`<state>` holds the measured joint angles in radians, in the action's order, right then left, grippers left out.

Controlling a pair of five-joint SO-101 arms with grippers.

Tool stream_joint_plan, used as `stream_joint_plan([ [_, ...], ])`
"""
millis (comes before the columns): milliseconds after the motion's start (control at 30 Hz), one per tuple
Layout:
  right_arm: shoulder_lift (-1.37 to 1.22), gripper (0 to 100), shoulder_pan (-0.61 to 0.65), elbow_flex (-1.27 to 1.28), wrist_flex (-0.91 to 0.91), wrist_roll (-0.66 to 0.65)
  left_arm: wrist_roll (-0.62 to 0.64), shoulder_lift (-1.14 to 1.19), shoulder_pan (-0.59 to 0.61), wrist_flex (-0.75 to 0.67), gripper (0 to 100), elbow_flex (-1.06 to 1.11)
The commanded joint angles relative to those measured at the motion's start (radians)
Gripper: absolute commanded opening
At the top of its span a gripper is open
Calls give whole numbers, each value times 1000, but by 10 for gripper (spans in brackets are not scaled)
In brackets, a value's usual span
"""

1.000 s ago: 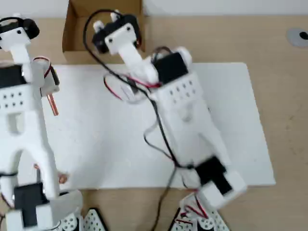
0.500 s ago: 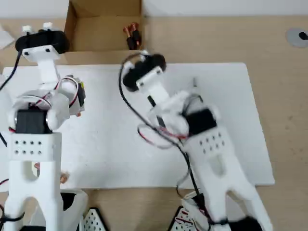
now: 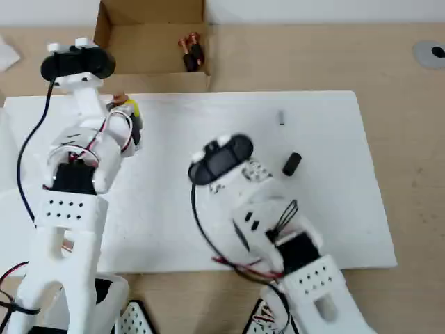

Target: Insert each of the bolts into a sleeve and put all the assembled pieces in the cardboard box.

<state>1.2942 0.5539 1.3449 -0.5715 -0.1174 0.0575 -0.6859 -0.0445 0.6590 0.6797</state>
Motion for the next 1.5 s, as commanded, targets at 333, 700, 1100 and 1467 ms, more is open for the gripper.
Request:
stream_joint_plan([
  [333,280,9,97,217,87,172,20,-47,-183,-72,4,5],
  [700,280,9,102,280,89,221,55,-414,-252,-5,4,144],
  [1100,280,9,162,291,92,221,86,-671,-301,-9,4,333],
  [1467,280,9,166,283,95,221,92,-680,-308,-94,5,408],
])
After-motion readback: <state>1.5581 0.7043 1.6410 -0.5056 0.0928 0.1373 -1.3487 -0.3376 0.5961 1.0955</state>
